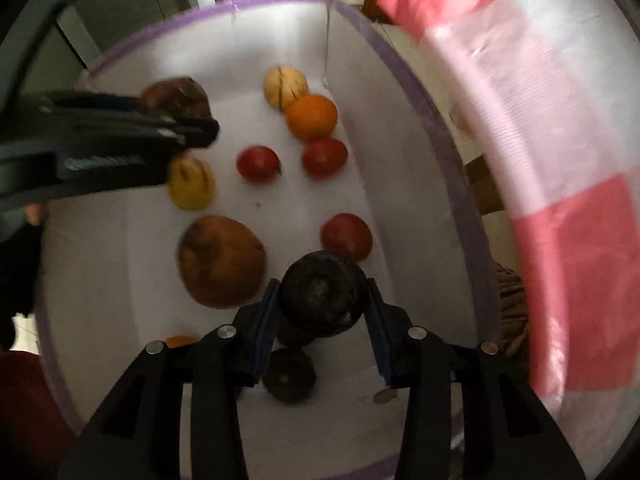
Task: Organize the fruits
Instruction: 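Open both tools to drop the apple and mangosteen into the box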
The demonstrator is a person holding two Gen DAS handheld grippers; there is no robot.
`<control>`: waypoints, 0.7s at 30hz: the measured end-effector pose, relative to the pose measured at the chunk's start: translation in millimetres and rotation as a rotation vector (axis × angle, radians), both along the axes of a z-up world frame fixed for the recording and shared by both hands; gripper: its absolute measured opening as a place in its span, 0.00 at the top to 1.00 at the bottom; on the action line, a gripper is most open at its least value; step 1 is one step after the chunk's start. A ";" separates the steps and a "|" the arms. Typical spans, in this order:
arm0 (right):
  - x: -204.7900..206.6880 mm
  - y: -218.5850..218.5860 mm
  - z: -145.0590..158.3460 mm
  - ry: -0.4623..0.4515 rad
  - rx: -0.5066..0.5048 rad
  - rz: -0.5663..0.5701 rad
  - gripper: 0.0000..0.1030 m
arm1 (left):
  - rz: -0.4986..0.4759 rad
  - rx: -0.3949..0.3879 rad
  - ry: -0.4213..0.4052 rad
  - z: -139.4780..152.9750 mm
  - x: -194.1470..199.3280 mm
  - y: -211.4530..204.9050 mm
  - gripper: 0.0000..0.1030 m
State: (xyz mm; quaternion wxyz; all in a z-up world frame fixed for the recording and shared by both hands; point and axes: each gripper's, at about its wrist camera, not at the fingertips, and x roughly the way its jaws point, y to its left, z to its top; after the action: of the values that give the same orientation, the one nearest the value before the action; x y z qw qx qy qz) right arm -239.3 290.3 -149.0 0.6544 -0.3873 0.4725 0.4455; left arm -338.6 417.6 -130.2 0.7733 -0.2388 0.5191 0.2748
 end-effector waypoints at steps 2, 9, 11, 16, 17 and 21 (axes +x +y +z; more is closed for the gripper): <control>-2.9 2.3 -7.7 -0.010 -0.029 0.011 0.60 | 0.000 0.000 0.018 -2.0 4.1 -2.7 0.37; -12.2 -3.1 -13.6 -0.023 -0.050 0.039 0.59 | 0.020 0.034 0.042 -2.2 6.0 -9.5 0.37; -11.6 -4.6 -11.5 -0.026 -0.044 0.034 0.59 | 0.015 0.036 0.056 -5.4 7.5 -8.1 0.37; -12.1 -10.0 -0.1 -0.035 0.004 0.025 0.33 | -0.022 0.063 0.044 -3.3 13.4 -9.8 0.33; -14.6 -11.5 5.0 -0.050 0.016 0.030 0.29 | -0.034 0.092 0.045 -0.6 15.3 -11.9 0.30; -23.0 -20.6 27.7 -0.078 0.068 0.083 0.16 | -0.058 0.195 -0.035 24.5 14.2 -18.7 0.26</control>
State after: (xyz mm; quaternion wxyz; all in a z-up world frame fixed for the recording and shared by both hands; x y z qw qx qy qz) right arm -262.3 269.6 -121.3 0.6660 -0.4010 0.4150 0.4726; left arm -324.5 398.8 -105.6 0.8095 -0.1520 0.4830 0.2973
